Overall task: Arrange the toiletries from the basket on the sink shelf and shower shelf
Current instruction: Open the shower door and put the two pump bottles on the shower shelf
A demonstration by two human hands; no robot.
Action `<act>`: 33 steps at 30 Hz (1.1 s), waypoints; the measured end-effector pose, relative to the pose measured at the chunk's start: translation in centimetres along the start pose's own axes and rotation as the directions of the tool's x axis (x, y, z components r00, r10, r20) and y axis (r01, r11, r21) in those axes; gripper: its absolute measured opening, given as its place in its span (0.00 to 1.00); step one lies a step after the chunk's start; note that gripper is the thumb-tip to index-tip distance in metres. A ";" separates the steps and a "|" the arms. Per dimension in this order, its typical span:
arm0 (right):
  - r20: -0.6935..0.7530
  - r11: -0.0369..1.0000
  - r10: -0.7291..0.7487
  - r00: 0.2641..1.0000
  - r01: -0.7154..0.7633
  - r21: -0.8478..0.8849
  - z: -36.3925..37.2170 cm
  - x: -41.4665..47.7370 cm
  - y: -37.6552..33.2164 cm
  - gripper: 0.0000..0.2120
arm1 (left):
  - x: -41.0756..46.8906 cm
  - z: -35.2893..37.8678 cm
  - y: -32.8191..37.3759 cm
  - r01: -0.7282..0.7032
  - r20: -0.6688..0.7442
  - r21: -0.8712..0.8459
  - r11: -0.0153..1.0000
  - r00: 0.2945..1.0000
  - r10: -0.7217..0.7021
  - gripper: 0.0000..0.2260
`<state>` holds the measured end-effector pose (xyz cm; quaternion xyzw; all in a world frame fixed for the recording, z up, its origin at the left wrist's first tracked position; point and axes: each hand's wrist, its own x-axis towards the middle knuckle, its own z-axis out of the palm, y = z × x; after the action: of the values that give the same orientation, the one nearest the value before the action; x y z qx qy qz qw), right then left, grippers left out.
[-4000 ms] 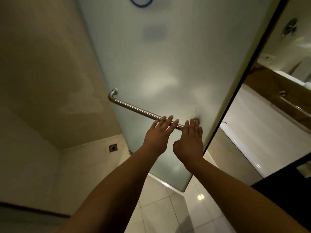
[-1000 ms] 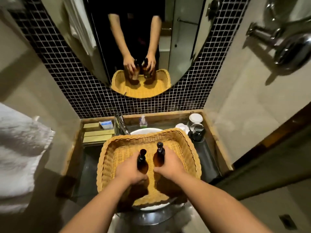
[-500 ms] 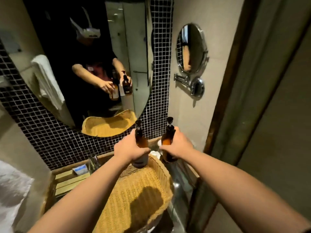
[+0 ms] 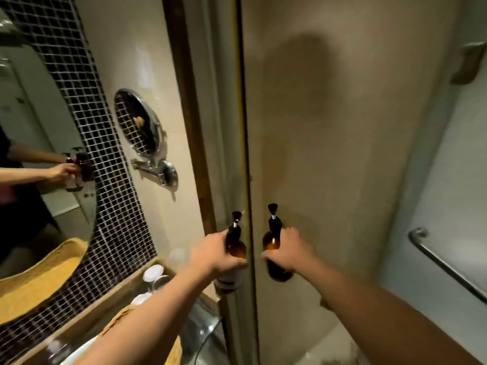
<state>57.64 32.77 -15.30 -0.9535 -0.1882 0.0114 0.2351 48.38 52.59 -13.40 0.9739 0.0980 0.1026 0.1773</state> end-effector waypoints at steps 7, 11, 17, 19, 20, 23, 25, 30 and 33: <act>-0.148 0.996 0.093 0.985 -0.090 0.026 -7.5 -0.1 11.8 0.31 | 6.3 6.6 12.4 -0.097 0.049 0.065 0.993 0.994 0.094 0.25; -0.183 0.991 0.136 0.974 -0.135 0.020 -11.0 0.9 17.9 0.33 | 9.4 9.6 17.6 -0.139 0.109 0.055 0.989 0.985 0.132 0.23; -0.210 0.977 0.197 0.958 -0.176 0.118 -13.5 3.2 24.0 0.36 | 13.5 12.9 22.0 -0.192 0.134 0.033 0.981 0.973 0.186 0.28; -0.203 0.975 0.206 0.957 -0.184 0.120 -13.6 4.2 25.1 0.37 | 15.0 13.8 22.8 -0.198 0.142 0.020 0.980 0.971 0.193 0.29; -0.201 0.974 0.212 0.956 -0.190 0.122 -13.5 4.8 25.5 0.38 | 15.9 14.3 23.0 -0.193 0.146 0.009 0.981 0.971 0.190 0.29; -0.202 0.971 0.225 0.953 -0.200 0.134 -13.3 6.8 26.3 0.38 | 18.6 15.6 23.1 -0.187 0.131 -0.022 0.982 0.973 0.188 0.30; -0.211 0.968 0.233 0.949 -0.206 0.142 -13.3 8.7 26.6 0.38 | 20.8 16.5 22.9 -0.204 0.105 -0.054 0.978 0.972 0.209 0.30; -0.195 0.961 0.269 0.943 -0.251 0.113 -14.2 13.4 27.0 0.40 | 26.7 17.4 22.1 -0.171 0.086 -0.129 0.977 0.979 0.183 0.28; -0.218 0.948 0.311 0.925 -0.287 0.136 -14.3 16.3 27.7 0.40 | 30.4 18.2 21.7 -0.160 0.086 -0.139 0.977 0.981 0.173 0.30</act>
<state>84.15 9.71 -14.03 -0.9524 -0.0103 -0.0573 0.2994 85.16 33.66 -17.10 0.9687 0.0004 0.0758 0.2362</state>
